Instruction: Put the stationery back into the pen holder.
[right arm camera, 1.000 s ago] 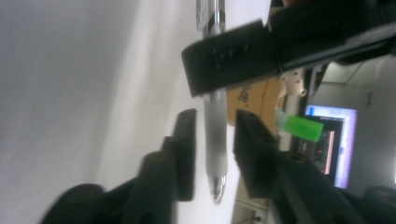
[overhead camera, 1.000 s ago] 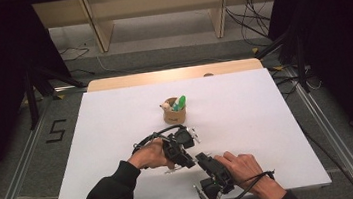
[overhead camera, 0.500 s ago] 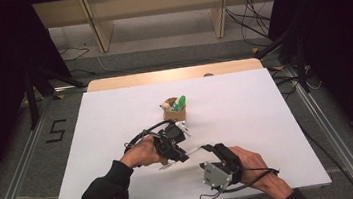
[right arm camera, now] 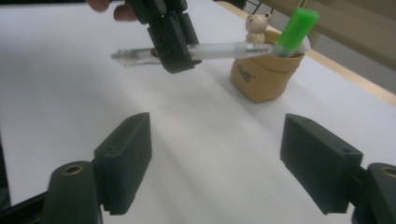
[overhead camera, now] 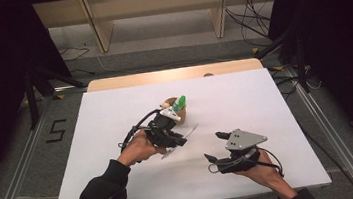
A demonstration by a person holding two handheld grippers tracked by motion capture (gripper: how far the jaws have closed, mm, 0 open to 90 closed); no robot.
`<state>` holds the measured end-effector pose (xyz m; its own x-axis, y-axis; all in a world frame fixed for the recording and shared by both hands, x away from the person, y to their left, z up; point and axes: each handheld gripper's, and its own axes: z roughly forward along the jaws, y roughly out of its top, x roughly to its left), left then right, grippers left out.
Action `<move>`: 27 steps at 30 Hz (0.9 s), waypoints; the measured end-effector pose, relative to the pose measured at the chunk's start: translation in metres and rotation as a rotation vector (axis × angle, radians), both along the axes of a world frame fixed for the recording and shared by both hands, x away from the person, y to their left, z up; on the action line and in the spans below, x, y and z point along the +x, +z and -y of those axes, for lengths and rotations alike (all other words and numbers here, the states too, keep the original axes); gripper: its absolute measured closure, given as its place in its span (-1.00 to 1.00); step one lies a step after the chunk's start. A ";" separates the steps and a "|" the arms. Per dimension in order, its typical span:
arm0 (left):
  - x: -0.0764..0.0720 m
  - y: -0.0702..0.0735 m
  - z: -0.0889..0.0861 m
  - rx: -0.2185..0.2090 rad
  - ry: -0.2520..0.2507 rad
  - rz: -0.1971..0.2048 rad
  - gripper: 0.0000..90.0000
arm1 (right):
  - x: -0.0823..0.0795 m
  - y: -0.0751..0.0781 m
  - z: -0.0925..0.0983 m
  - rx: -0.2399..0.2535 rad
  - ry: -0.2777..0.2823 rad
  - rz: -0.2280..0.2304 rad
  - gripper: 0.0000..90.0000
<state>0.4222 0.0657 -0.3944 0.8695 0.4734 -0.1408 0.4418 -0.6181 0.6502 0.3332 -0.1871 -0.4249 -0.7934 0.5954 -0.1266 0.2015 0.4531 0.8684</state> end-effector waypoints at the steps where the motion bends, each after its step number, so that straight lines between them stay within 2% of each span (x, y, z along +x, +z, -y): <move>1: 0.001 0.001 -0.001 -0.022 0.022 0.009 0.75 | 0.000 0.000 0.002 0.030 -0.007 -0.014 -0.45; 3: 0.003 0.003 -0.004 -0.057 0.069 0.052 0.75 | 0.001 0.001 0.005 0.061 -0.008 -0.029 -0.45; 9: 0.013 0.006 -0.011 -0.167 0.206 0.132 0.75 | -0.003 -0.002 0.005 0.038 -0.003 -0.035 -0.45; 17: 0.028 0.010 -0.007 -0.268 0.299 0.178 0.75 | -0.004 -0.004 0.003 0.027 0.002 -0.039 -0.45; 21: 0.036 0.010 0.000 -0.292 0.326 0.200 0.75 | -0.005 -0.005 0.003 0.020 0.000 -0.040 -0.45; 27: 0.048 0.010 0.011 -0.303 0.359 0.227 0.75 | -0.005 -0.006 0.003 0.010 0.002 -0.038 -0.44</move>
<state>0.4703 0.0551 -0.3841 0.6847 0.7143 -0.1444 0.4182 -0.2228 0.8806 0.3283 -0.1906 -0.4305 -0.7985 0.5952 -0.0902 0.2337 0.4446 0.8647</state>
